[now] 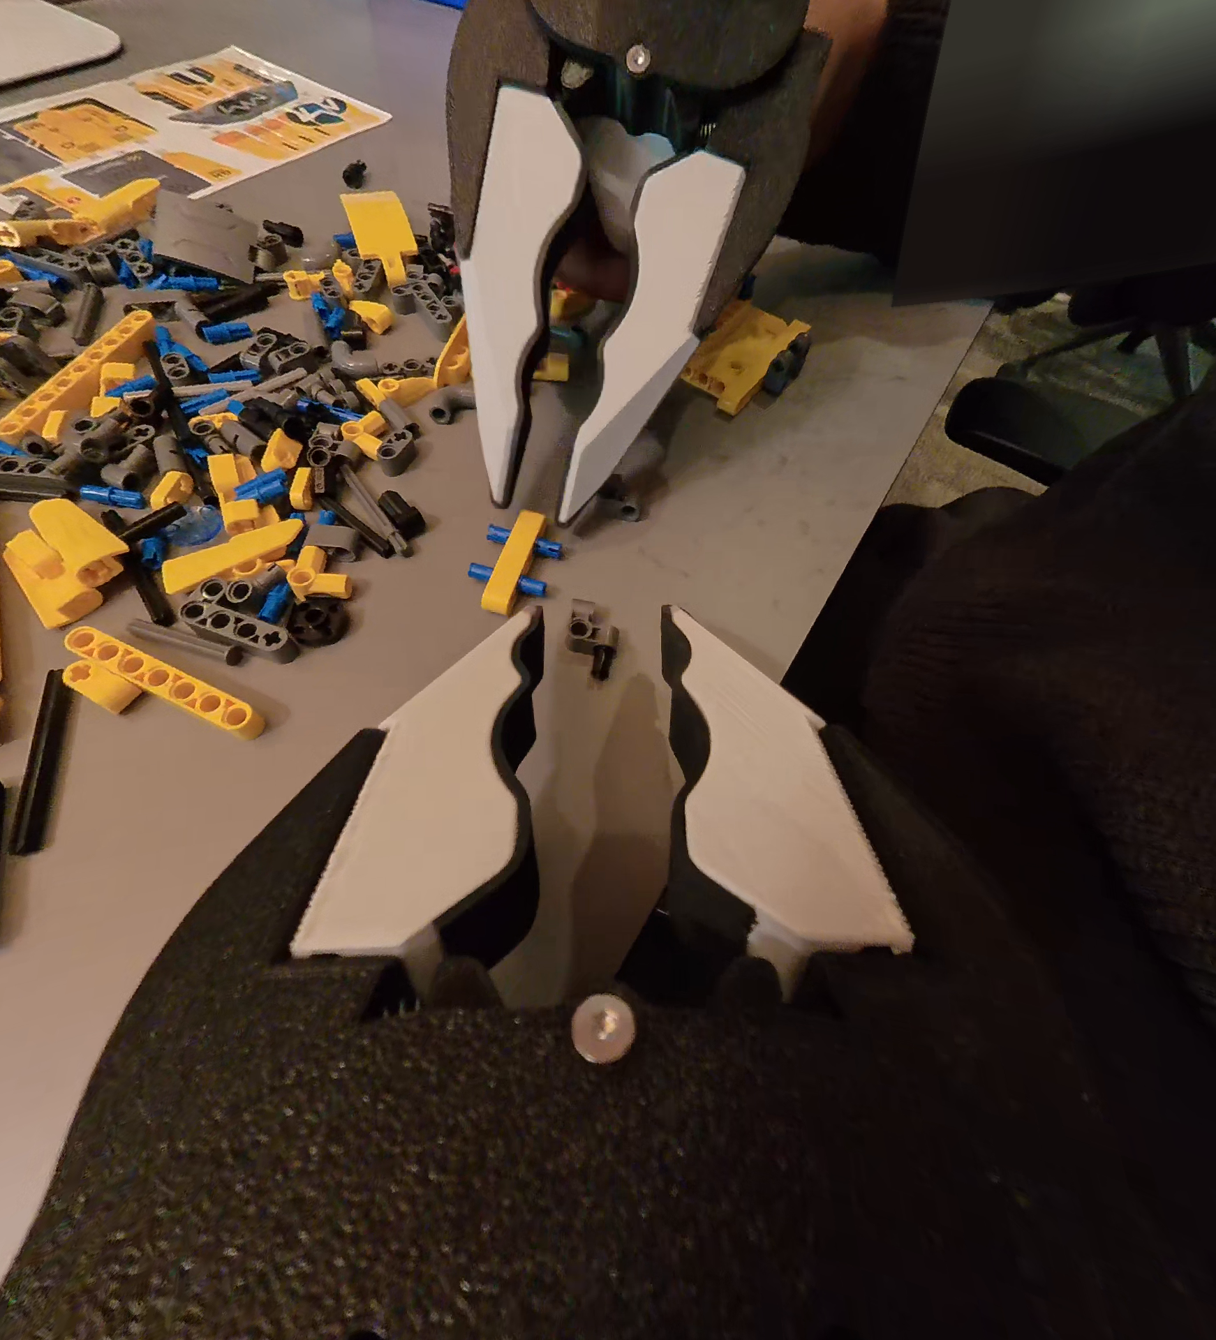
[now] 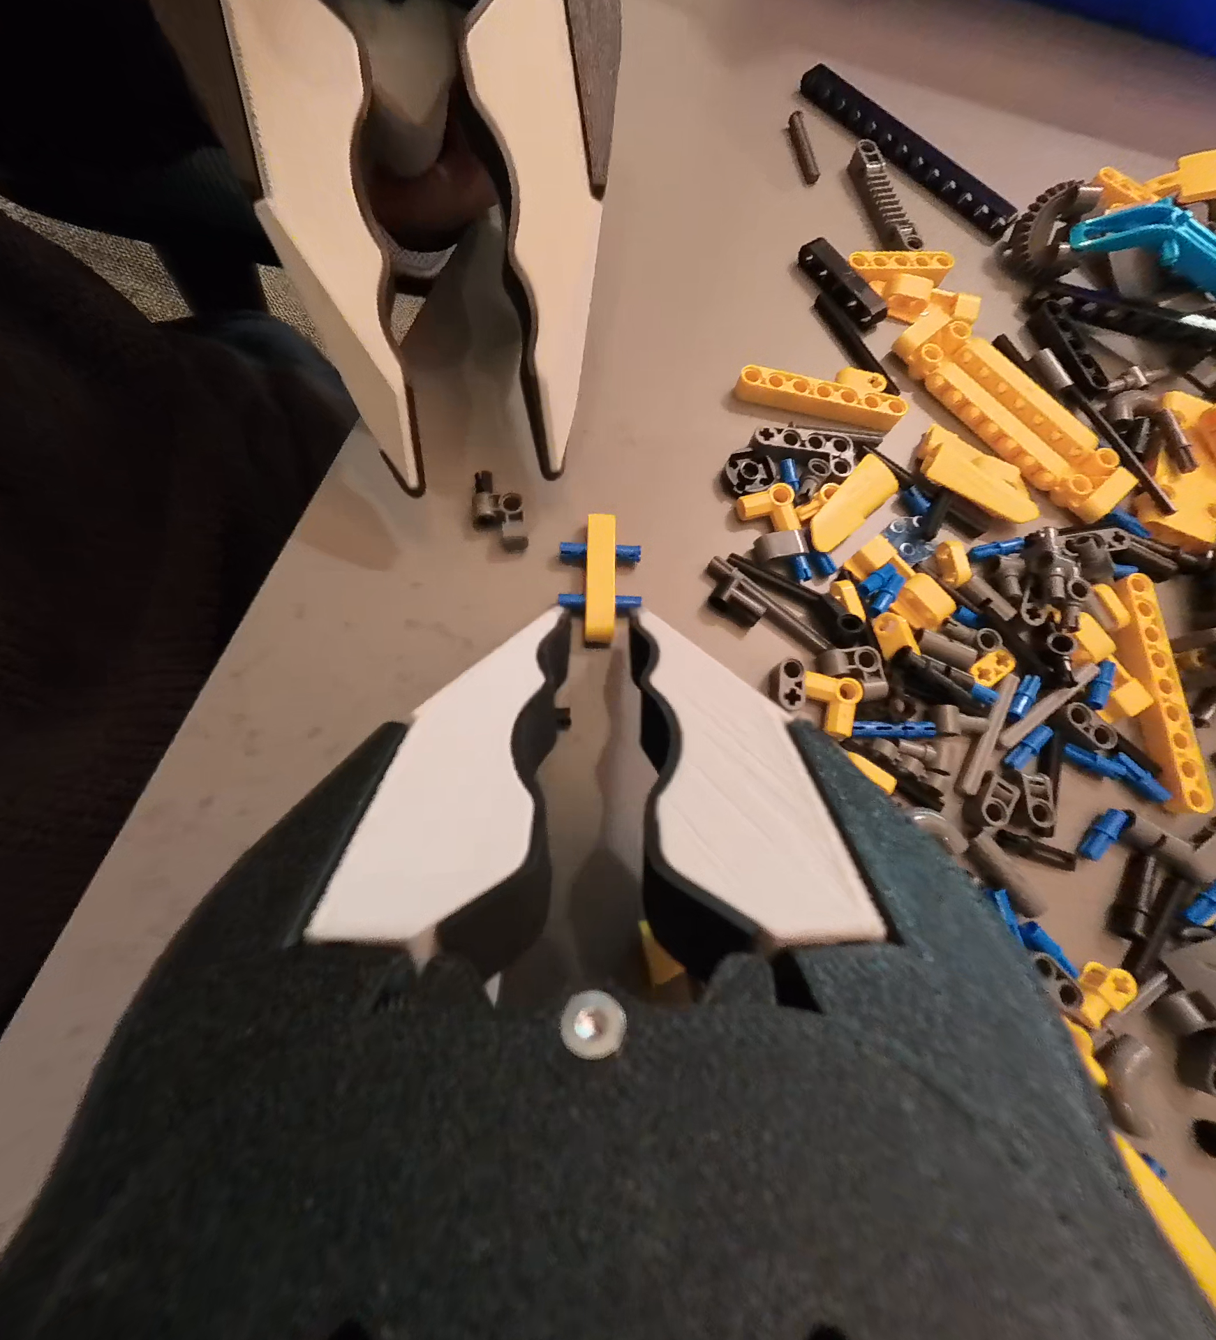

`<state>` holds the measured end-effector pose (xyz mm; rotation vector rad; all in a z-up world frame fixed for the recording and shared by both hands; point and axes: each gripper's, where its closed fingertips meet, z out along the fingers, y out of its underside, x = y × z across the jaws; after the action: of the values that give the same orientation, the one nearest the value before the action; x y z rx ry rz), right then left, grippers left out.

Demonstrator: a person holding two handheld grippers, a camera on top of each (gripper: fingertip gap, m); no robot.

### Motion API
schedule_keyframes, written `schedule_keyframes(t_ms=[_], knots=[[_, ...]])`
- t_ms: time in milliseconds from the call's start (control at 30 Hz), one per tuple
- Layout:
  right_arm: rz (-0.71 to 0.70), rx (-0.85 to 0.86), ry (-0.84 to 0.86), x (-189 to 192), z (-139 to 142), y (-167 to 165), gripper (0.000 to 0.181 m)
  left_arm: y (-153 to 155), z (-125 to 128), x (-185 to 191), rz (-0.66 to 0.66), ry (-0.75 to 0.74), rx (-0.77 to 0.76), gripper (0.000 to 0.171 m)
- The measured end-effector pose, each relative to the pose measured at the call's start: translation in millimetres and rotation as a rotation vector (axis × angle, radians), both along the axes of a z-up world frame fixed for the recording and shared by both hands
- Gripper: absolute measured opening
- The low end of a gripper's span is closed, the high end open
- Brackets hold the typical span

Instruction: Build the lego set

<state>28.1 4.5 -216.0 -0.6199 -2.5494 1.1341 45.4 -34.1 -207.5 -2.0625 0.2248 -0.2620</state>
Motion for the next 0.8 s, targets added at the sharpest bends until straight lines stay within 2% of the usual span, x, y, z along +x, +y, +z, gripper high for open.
schedule_keyframes(t_ms=[300, 533, 800], knots=[[0.0, -0.026, 0.017, 17.5, 16.8, 11.1, 0.027, 6.0, -6.0, 0.0, 0.022, 0.093, -0.044, 0.022], [-0.007, 0.004, -0.016, 27.8, 7.9, 19.9, 0.029, 10.1, 18.4, -14.1, 0.082, 0.01, 0.035, 0.024], [0.026, 0.034, -0.001, 28.4, -0.7, 15.1, 0.028, 17.7, 6.5, -25.2, 0.074, 0.031, -0.107, 0.025]])
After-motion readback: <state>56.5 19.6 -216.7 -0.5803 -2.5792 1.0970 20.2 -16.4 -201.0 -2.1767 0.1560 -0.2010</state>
